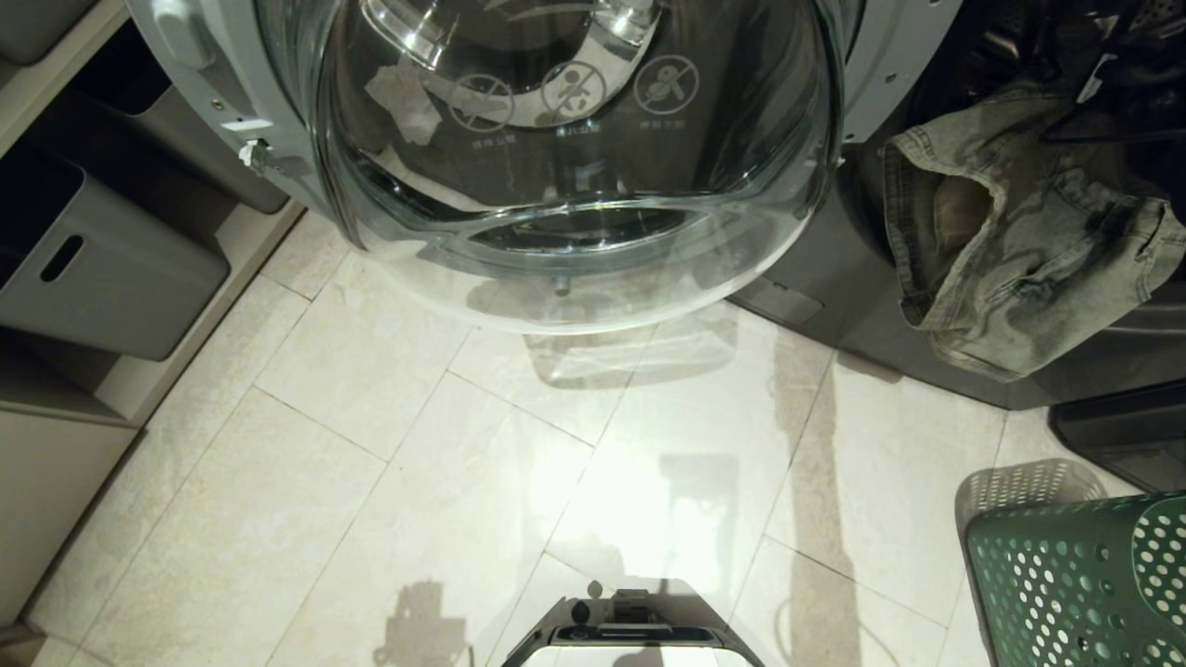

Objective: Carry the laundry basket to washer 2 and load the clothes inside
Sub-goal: Place the clothes into the washing machine

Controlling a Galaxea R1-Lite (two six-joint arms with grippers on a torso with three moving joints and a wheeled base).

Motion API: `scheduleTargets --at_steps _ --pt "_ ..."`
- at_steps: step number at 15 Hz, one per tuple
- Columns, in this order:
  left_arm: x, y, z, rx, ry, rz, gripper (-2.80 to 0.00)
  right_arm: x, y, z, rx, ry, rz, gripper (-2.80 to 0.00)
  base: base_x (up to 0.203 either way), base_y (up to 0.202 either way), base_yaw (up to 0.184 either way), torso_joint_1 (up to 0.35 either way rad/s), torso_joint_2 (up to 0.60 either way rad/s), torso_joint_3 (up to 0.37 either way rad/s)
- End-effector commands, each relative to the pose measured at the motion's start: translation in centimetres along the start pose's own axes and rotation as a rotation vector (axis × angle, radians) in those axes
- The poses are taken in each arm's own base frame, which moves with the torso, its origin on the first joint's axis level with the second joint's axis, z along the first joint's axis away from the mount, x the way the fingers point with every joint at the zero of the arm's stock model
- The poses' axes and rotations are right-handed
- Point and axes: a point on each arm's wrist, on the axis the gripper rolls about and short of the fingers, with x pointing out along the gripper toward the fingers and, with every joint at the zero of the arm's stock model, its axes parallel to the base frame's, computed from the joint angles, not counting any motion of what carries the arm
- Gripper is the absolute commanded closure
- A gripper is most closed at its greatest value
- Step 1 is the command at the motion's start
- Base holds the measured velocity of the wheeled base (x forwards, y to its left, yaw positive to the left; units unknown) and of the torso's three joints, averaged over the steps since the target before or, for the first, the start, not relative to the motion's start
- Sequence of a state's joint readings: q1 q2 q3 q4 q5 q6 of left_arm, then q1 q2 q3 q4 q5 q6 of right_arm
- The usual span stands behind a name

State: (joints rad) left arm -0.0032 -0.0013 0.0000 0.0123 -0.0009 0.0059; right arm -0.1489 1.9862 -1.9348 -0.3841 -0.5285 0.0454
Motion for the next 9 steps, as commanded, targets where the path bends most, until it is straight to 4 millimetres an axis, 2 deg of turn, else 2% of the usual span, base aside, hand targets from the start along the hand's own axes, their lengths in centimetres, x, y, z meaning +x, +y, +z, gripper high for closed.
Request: scheduleTargets --at_steps 1,4,6,9 --pt "0.0 0.0 0.0 0.0 0.0 -0.001 0.0 0.1 -0.1 -1.8 -0.002 0.134 -0.014 0.0 0.0 0.0 0.0 0.0 0.0 0.0" --pt "0.0 0.0 0.0 0.0 0.0 0.001 0.0 -1.1 -0.9 -5.0 -0.039 0.45 -0.071 0.0 0.0 0.0 0.0 0.0 0.0 0.0" --pt "0.0 0.0 0.0 0.0 0.0 -0.001 0.0 -2.6 -1.7 -6.1 -0.048 0.649 -0.115 0.0 0.0 0.0 0.0 0.0 0.0 0.0" --pt "0.0 0.0 0.0 0.0 0.0 0.0 0.0 -3.3 -2.1 -6.1 -0.049 0.712 -0.135 0.0 0.0 0.0 0.0 0.0 0.0 0.0"
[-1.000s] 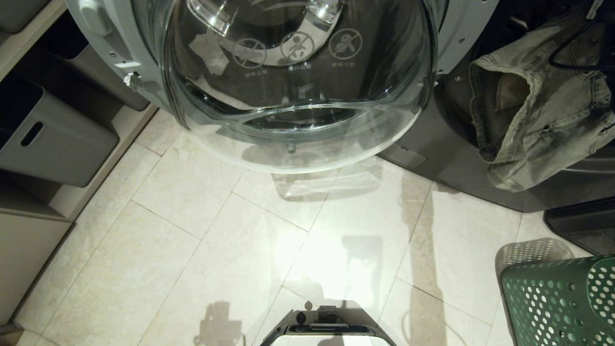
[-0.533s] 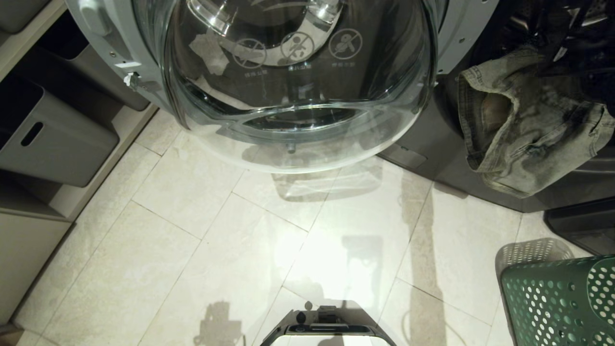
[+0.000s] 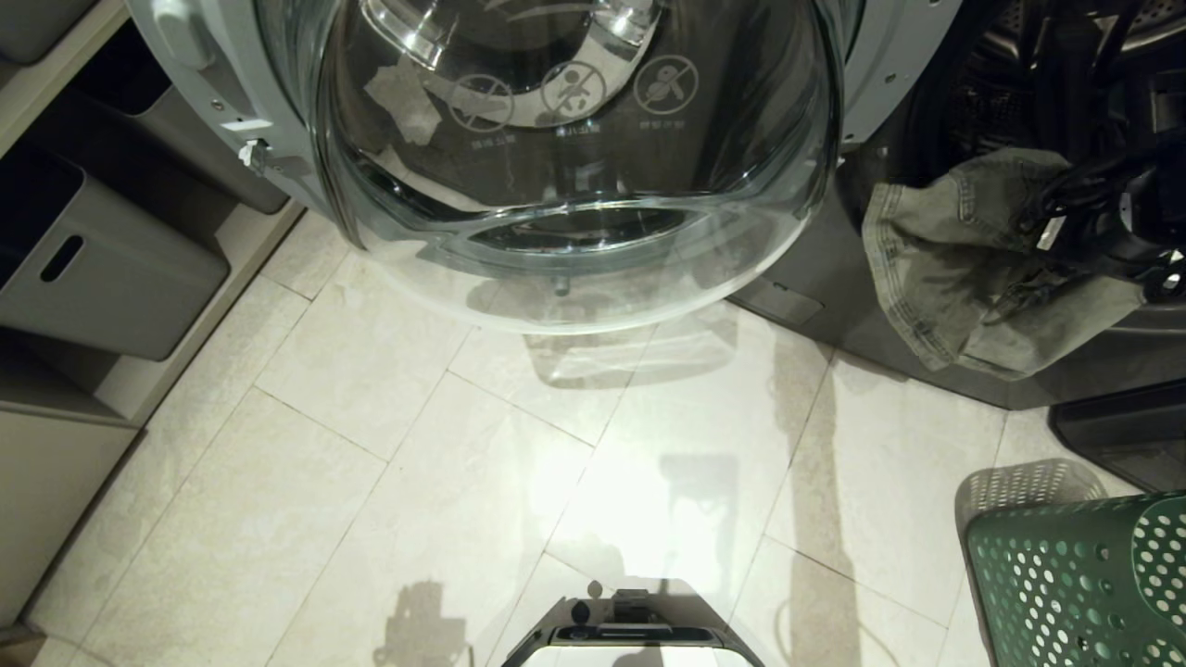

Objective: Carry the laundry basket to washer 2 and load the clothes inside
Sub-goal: Place the clothes into the washing machine

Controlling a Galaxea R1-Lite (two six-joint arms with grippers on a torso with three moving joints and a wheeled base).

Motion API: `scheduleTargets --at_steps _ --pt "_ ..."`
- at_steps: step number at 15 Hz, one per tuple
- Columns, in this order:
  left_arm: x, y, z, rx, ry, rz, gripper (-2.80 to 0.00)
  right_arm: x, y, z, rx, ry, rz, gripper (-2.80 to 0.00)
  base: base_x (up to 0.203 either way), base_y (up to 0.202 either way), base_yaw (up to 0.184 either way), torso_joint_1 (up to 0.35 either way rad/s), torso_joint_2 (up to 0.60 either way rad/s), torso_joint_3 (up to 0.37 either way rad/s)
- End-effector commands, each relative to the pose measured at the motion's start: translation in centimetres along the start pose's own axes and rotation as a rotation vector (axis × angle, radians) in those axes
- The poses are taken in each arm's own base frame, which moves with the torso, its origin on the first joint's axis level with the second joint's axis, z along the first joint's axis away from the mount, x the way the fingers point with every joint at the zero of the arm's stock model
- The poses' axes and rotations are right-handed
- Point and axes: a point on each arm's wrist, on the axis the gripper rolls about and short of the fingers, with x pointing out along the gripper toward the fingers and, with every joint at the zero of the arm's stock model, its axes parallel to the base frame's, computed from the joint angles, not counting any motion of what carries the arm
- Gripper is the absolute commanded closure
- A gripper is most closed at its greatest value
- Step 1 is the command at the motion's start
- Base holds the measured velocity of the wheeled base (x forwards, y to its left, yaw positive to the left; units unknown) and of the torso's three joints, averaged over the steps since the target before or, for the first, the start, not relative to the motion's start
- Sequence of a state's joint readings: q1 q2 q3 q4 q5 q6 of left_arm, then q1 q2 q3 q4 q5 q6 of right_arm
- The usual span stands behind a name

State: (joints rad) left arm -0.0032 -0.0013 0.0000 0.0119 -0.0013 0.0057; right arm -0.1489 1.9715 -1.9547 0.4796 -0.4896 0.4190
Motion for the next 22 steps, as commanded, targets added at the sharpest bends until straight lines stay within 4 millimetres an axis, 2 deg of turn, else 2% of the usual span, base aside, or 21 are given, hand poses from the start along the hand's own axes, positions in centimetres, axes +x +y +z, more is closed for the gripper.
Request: scheduleTargets --at_steps 1,5,13,15,18,19,22 --pt "0.0 0.0 -0.1 0.0 0.0 0.0 0.0 -0.4 -0.2 0.2 0.002 0.0 -0.003 0.0 0.0 0.0 0.0 0.0 0.0 0.0" --pt "0.0 0.0 -0.1 0.0 0.0 0.0 0.0 -1.1 -0.4 0.6 0.008 -0.029 -0.023 0.0 0.0 0.0 0.0 0.0 0.0 0.0" --pt "0.0 0.0 -0.1 -0.001 0.0 0.0 0.0 -1.3 0.0 1.9 0.061 -0.138 -0.002 0.0 0.0 0.0 0.0 0.0 0.0 0.0" --pt "0.0 0.0 -0.1 0.0 0.0 0.0 0.0 -1.7 0.5 3.6 0.115 -0.285 0.046 0.0 0.0 0.0 0.0 0.0 0.0 0.0" --pt "0.0 0.0 -0.1 0.0 0.0 0.0 0.0 -3.0 1.3 6.6 0.177 -0.602 0.065 0.0 0.0 0.0 0.0 0.0 0.0 0.0" --pt "0.0 0.0 -0.1 -0.001 0.0 0.001 0.0 -3.3 1.5 7.1 0.161 -0.679 0.028 0.0 0.0 0.0 0.0 0.0 0.0 0.0" --pt "0.0 0.0 -0.1 0.0 0.0 0.0 0.0 -2.8 2.0 6.8 0.135 -0.698 -0.02 0.0 0.0 0.0 0.0 0.0 0.0 0.0"
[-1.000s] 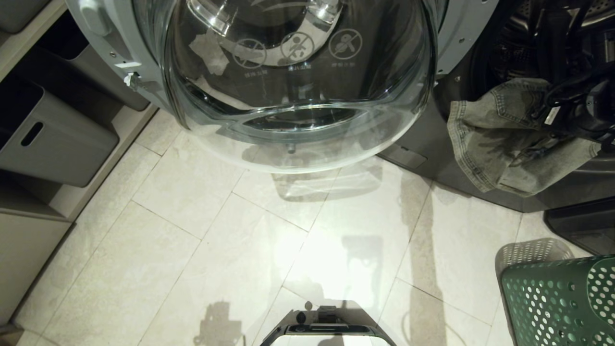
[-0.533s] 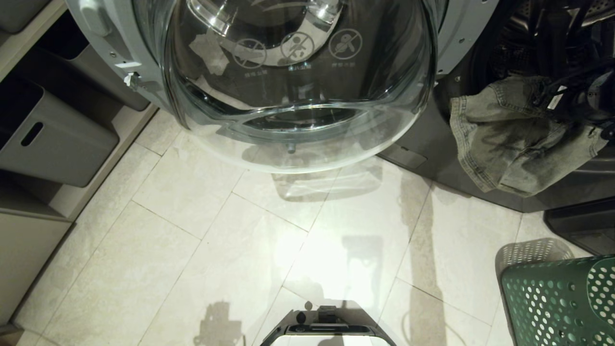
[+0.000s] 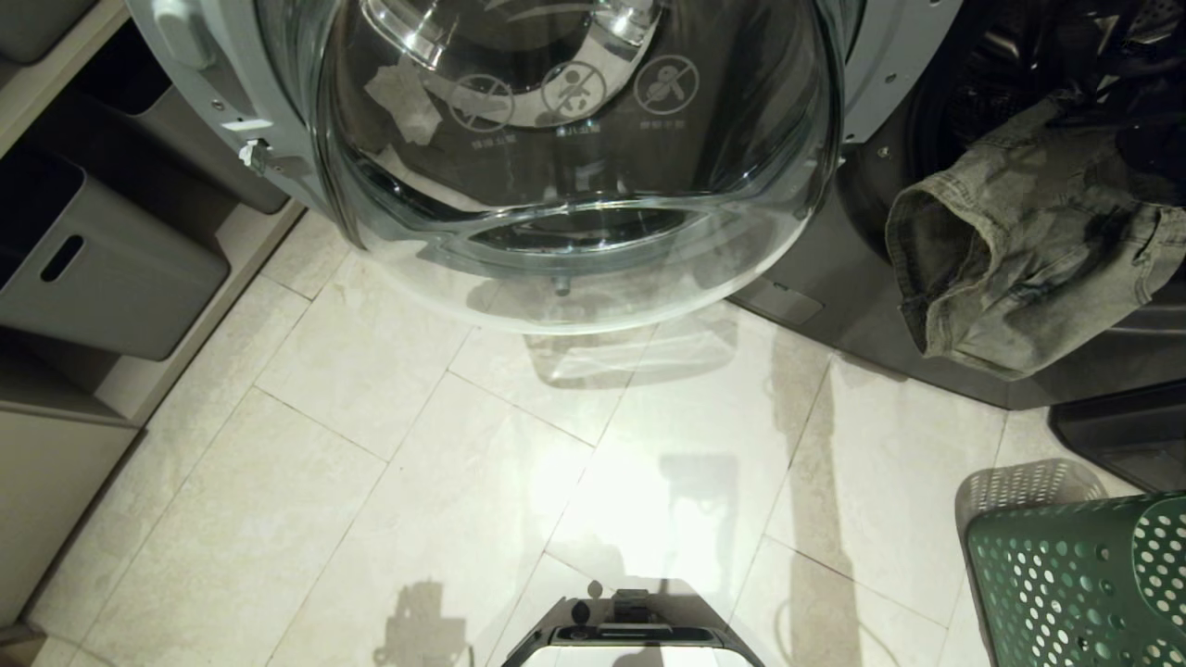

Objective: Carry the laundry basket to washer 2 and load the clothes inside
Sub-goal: Place the clothes into the washing machine

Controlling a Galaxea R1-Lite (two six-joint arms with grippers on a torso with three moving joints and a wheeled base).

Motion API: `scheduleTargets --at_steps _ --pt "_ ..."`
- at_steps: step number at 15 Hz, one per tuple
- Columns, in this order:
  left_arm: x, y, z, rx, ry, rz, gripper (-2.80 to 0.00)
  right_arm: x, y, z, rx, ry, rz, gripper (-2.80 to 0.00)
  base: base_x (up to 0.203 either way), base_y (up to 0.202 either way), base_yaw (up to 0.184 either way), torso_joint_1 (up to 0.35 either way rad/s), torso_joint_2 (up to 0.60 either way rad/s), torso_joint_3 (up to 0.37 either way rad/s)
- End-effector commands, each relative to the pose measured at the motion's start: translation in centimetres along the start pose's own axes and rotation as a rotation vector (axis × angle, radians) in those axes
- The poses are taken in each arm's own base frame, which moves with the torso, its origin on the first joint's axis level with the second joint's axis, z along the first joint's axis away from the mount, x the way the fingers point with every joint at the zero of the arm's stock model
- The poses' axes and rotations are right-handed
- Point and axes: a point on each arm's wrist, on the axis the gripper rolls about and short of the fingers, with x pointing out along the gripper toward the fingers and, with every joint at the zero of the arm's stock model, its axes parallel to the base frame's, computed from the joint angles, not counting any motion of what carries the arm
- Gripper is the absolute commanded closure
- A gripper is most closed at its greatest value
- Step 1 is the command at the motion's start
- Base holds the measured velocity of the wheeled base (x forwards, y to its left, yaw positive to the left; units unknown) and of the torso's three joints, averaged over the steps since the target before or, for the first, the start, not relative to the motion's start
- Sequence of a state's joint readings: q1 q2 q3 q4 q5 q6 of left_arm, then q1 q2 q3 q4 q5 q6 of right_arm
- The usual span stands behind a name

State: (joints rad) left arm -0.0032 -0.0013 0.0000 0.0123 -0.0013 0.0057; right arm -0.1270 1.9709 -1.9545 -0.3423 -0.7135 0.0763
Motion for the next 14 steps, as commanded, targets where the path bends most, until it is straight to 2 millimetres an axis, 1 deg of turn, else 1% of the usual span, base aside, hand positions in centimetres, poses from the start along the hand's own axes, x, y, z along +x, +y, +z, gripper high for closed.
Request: scheduleTargets --at_steps 1,5,9,14 --pt "0.0 0.0 0.0 0.0 0.0 0.0 0.0 0.1 0.2 -0.4 -0.002 0.002 -0.004 0.0 0.0 0.0 0.0 0.0 0.0 0.0" --pt "0.0 0.0 0.0 0.0 0.0 0.0 0.0 -0.2 0.5 -0.4 -0.003 0.008 0.008 0.0 0.0 0.0 0.0 0.0 0.0 0.0" --pt "0.0 0.0 0.0 0.0 0.0 0.001 0.0 -0.4 0.6 -1.5 -0.069 0.086 0.015 0.0 0.0 0.0 0.0 0.0 0.0 0.0" --pt "0.0 0.0 0.0 0.0 0.0 0.001 0.0 -0.5 0.7 -1.5 -0.072 0.091 0.017 0.0 0.0 0.0 0.0 0.0 0.0 0.0"
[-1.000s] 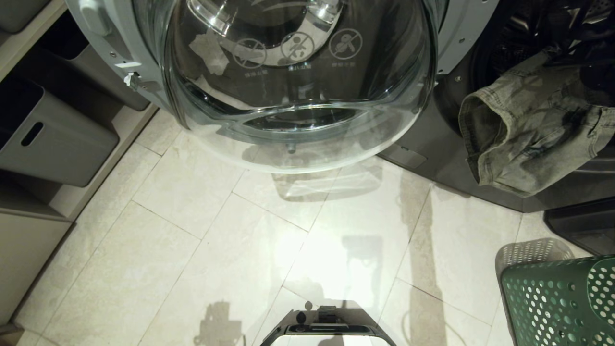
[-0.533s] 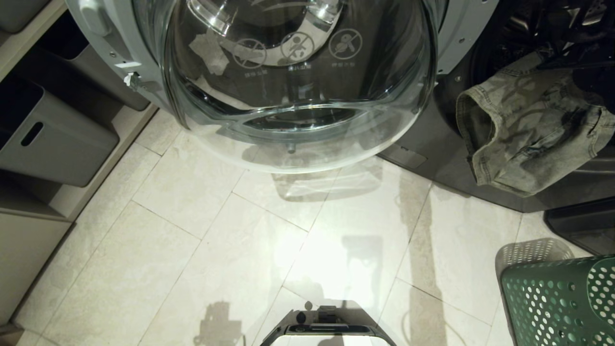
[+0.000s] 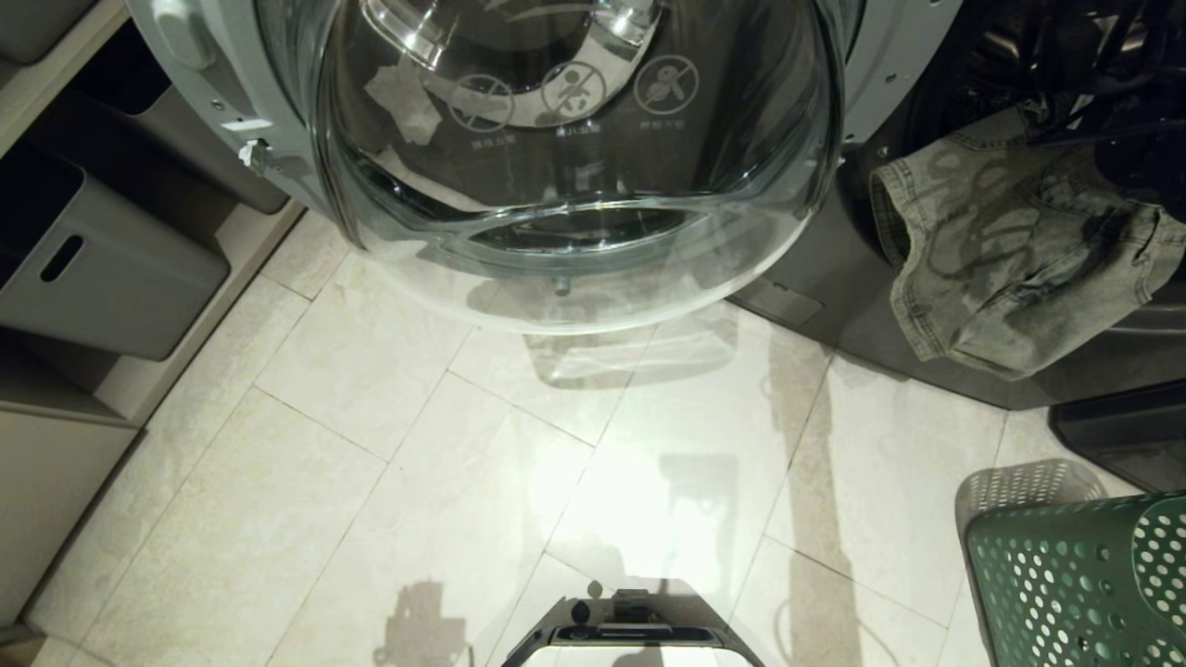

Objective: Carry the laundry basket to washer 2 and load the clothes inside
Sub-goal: Place the clothes into the washing machine

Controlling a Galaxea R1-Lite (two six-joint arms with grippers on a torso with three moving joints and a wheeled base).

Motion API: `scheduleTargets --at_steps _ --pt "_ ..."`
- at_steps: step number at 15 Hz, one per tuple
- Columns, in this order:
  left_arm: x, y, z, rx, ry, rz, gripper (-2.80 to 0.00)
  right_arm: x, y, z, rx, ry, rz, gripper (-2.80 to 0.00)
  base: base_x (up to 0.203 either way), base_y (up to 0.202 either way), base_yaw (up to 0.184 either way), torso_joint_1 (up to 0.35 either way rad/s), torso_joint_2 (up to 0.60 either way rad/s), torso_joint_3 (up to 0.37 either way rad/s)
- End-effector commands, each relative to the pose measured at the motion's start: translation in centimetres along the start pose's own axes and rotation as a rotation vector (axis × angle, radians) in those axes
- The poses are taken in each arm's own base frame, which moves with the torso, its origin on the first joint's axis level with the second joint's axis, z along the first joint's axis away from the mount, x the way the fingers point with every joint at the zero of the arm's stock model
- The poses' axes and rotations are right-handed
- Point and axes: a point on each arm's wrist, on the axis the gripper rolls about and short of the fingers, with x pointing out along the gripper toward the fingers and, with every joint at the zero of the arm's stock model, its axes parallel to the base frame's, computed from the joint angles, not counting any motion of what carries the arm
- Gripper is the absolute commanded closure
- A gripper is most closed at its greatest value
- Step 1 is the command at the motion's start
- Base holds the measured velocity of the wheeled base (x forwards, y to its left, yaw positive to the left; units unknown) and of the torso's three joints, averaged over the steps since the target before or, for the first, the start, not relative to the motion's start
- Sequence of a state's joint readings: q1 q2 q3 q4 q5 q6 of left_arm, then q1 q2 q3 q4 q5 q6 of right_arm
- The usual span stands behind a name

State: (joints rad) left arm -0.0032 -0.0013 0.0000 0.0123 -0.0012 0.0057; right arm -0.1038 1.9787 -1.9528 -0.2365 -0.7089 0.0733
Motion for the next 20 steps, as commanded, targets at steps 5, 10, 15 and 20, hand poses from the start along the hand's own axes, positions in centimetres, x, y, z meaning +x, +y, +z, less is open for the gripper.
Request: scheduleTargets --at_steps 5,10,15,20 --pt "0.0 0.0 0.0 0.0 0.0 0.0 0.0 0.0 -0.1 0.0 -0.009 0.002 -0.007 0.0 0.0 0.0 0.0 0.0 0.0 0.0" --pt "0.0 0.0 0.0 0.0 0.0 0.001 0.0 0.0 -0.1 -0.1 -0.023 0.019 -0.009 -2.8 0.0 0.0 0.0 0.0 0.0 0.0" --pt "0.0 0.0 0.0 0.0 0.0 0.0 0.0 0.0 -0.1 -0.3 -0.036 0.027 -0.01 -2.8 0.0 0.0 0.0 0.0 0.0 0.0" --pt "0.0 0.0 0.0 0.0 0.0 0.001 0.0 -1.8 -1.6 0.7 -0.088 0.112 -0.013 -2.8 0.0 0.0 0.0 0.0 0.0 0.0"
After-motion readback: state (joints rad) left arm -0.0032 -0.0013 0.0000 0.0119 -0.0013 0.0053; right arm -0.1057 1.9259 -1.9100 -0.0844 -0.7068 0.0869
